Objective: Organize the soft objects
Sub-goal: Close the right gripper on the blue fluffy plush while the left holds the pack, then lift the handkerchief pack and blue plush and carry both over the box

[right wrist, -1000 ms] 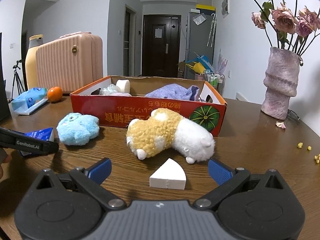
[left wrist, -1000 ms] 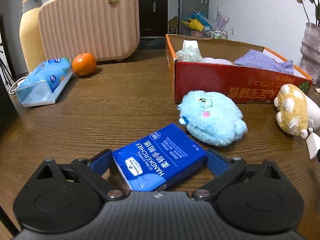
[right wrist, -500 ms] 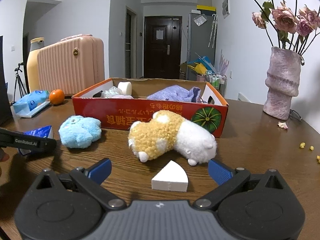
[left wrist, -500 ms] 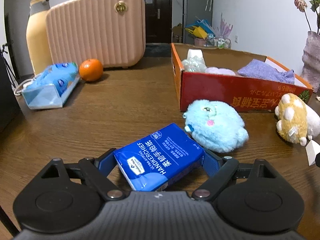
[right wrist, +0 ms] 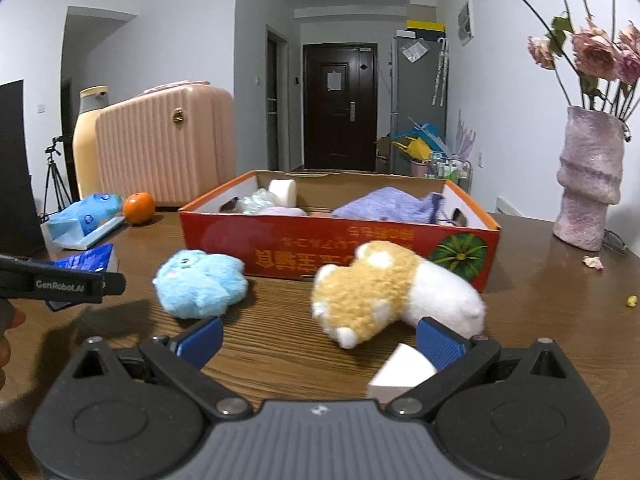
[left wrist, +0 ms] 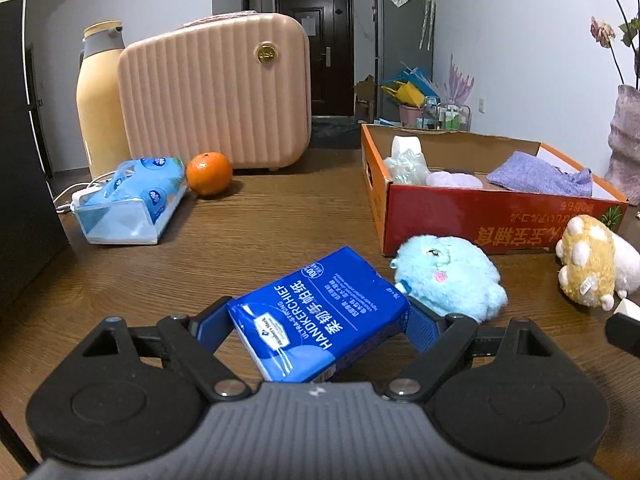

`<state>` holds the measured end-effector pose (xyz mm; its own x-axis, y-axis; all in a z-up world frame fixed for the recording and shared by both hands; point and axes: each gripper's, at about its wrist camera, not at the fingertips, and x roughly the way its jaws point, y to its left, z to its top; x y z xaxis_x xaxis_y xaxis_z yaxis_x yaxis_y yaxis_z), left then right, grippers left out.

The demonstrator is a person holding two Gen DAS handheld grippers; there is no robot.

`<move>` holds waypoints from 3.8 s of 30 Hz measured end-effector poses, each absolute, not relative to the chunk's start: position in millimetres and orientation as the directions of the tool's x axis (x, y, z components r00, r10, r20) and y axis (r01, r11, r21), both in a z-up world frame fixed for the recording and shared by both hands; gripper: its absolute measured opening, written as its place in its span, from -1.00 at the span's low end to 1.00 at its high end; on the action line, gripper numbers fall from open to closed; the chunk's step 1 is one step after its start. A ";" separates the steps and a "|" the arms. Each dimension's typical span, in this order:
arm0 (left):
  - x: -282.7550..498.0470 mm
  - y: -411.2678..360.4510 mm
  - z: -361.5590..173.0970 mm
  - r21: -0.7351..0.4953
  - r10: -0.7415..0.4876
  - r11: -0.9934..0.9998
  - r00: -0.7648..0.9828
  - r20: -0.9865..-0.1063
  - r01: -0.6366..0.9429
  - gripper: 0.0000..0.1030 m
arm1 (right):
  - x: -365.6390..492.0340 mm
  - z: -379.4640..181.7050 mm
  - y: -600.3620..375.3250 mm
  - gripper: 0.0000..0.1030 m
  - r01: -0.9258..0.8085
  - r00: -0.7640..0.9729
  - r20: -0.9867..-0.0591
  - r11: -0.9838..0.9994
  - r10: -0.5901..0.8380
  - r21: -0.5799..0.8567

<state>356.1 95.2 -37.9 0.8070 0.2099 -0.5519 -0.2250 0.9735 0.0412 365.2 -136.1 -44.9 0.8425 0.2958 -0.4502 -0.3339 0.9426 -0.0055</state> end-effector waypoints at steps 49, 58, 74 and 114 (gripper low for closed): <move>348.1 198.8 -34.4 0.073 0.250 0.965 0.812 -0.527 -0.250 0.72 | 455.9 -67.1 15.7 1.00 -0.398 0.742 -0.592 0.917 0.314 -0.013; 348.8 210.5 -36.0 0.066 0.257 0.962 0.804 -0.536 -0.263 0.72 | 467.3 -72.6 22.4 0.66 -0.402 0.718 -0.623 0.916 0.311 -0.005; 348.3 212.1 -37.0 0.075 0.279 0.956 0.803 -0.527 -0.283 0.72 | 451.6 -64.7 16.0 0.27 -0.424 0.754 -0.557 0.906 0.347 -0.010; 293.8 141.7 -27.5 0.038 0.317 0.940 0.824 -0.469 -0.339 0.72 | 351.1 -36.9 -65.6 0.27 -0.392 0.867 -0.360 0.918 0.344 -0.065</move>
